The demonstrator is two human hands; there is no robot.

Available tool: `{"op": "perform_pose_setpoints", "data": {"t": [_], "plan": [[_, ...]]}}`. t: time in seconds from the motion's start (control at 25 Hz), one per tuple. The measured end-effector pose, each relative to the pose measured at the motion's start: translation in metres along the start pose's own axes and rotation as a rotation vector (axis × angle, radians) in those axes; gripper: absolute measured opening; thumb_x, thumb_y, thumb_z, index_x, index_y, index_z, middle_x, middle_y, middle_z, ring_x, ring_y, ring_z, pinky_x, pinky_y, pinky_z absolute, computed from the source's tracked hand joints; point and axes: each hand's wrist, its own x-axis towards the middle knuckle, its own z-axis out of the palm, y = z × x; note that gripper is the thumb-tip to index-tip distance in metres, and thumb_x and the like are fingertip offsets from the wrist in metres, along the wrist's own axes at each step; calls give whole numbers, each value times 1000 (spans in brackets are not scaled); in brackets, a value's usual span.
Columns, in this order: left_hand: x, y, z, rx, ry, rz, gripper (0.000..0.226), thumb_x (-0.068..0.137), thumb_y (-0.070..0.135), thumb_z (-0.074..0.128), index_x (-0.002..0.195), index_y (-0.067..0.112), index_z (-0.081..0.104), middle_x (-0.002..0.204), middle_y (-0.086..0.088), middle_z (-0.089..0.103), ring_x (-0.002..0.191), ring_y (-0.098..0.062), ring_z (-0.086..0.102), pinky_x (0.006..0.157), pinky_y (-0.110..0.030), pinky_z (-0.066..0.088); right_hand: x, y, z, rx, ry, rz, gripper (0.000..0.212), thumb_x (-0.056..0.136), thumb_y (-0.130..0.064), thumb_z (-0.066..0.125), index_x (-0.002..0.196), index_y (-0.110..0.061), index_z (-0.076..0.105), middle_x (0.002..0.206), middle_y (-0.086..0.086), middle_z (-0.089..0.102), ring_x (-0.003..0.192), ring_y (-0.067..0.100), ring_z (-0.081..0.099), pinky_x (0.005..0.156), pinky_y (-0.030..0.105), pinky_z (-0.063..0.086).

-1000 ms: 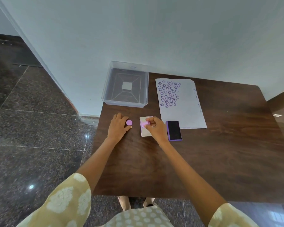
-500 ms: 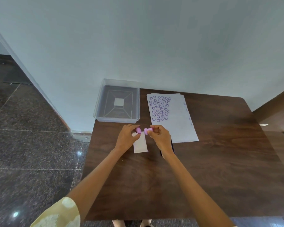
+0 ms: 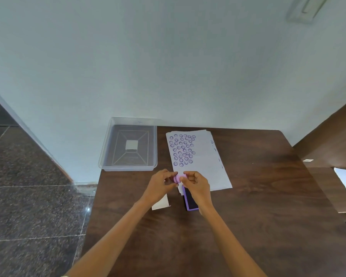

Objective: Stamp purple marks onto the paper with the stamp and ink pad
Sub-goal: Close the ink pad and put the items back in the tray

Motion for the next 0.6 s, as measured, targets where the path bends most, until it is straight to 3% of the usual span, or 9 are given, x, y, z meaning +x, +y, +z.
{"op": "perform_pose_setpoints", "data": {"t": [0.08,0.24,0.32,0.44,0.6], "plan": [[2,3,3,-34,-10,-20,39,76,3,73,114,3,64,84,-5,56,69,-9,48,64,-4,37,1,2,-2,8,10,8,22,82,-28,67,101,-17,63,101,3,68,85,12,62,72,11,46],[8,8,6,-55,-64,-46,40,77,-2,70,116,-2,62,91,-13,60,72,-4,52,67,1,38,2,7,-9,32,-2,28,16,81,-29,68,95,-23,62,97,0,68,83,10,63,75,16,48],[12,9,9,-31,-95,-32,40,78,-3,69,117,-2,61,100,-19,64,84,-18,59,77,-5,45,4,10,-14,24,-19,40,13,81,-29,68,92,-25,61,93,-3,67,83,10,63,76,17,49],[19,12,17,19,-141,23,39,80,-2,68,118,-2,60,108,-22,66,97,-33,62,91,-36,52,7,15,-21,28,-18,67,17,81,-28,68,96,-20,63,96,0,68,88,16,65,83,26,52],[27,8,30,85,-176,60,41,80,4,69,120,3,60,104,-19,66,92,-30,60,79,-25,46,7,22,-29,72,5,76,12,81,-26,69,91,-22,64,95,3,70,87,17,65,86,30,53]]}}
